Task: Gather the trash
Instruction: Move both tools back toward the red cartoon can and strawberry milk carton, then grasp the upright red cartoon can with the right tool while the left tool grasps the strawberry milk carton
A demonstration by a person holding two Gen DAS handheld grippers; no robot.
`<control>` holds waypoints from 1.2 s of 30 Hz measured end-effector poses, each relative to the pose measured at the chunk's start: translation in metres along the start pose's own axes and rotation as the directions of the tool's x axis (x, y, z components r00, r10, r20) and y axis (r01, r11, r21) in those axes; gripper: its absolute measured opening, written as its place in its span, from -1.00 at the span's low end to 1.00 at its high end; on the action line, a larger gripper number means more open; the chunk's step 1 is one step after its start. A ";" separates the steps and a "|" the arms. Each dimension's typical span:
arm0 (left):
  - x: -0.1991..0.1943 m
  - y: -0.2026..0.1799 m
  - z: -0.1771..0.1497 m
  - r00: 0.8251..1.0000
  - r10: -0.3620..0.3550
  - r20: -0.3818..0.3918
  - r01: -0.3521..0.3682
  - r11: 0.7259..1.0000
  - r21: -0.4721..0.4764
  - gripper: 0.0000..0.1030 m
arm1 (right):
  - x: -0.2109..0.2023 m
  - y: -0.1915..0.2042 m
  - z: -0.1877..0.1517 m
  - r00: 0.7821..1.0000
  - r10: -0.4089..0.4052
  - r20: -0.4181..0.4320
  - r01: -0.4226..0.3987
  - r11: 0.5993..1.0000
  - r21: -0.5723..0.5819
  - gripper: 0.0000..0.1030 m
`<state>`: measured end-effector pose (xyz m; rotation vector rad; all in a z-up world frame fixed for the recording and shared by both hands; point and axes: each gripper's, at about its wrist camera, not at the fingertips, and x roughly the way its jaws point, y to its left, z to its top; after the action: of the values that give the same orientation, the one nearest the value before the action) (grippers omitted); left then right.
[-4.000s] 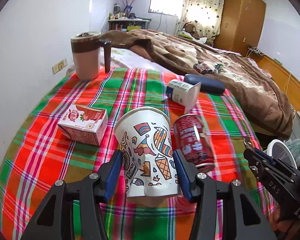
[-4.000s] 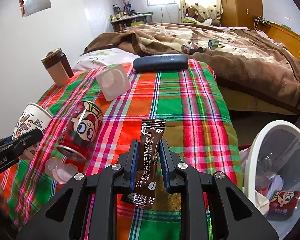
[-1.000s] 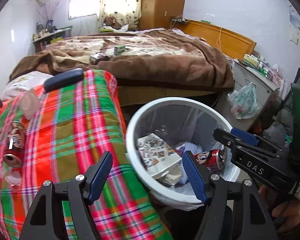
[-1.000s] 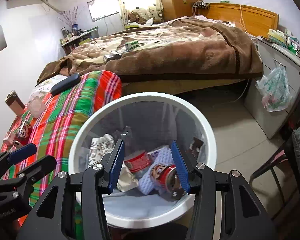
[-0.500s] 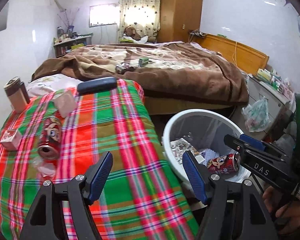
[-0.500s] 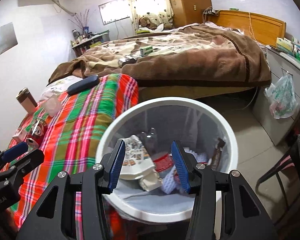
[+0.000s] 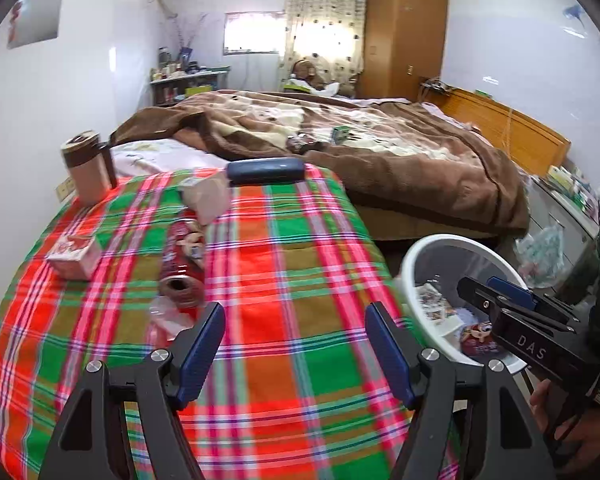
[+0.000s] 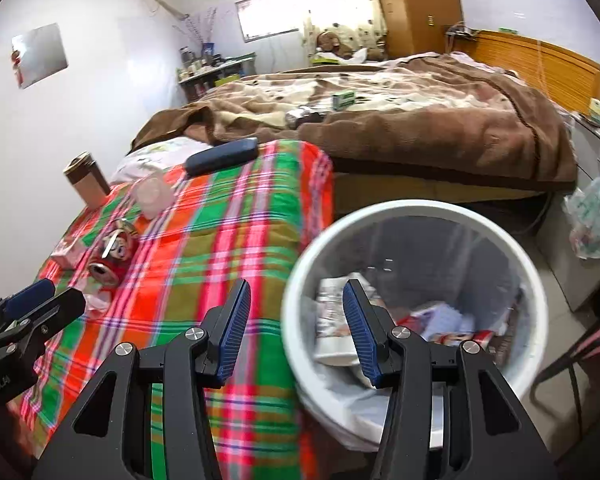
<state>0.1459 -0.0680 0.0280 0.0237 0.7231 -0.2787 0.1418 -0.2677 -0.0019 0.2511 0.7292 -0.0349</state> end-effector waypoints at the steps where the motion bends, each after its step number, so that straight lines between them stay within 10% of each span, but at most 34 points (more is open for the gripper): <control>1: -0.001 0.007 0.000 1.000 0.012 0.003 -0.012 1.000 -0.010 0.39 | 0.002 0.006 0.000 1.000 0.009 0.000 -0.009 1.000 -0.008 -0.03; 36: 0.027 0.237 0.005 0.967 0.235 -0.098 -0.253 0.931 -0.261 0.40 | 0.083 0.155 0.025 0.960 0.235 -0.153 -0.254 0.960 -0.119 0.04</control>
<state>0.2299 0.1526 -0.0029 -0.1388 0.8098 0.0625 0.2384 -0.1184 -0.0055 0.2118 0.8301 0.2704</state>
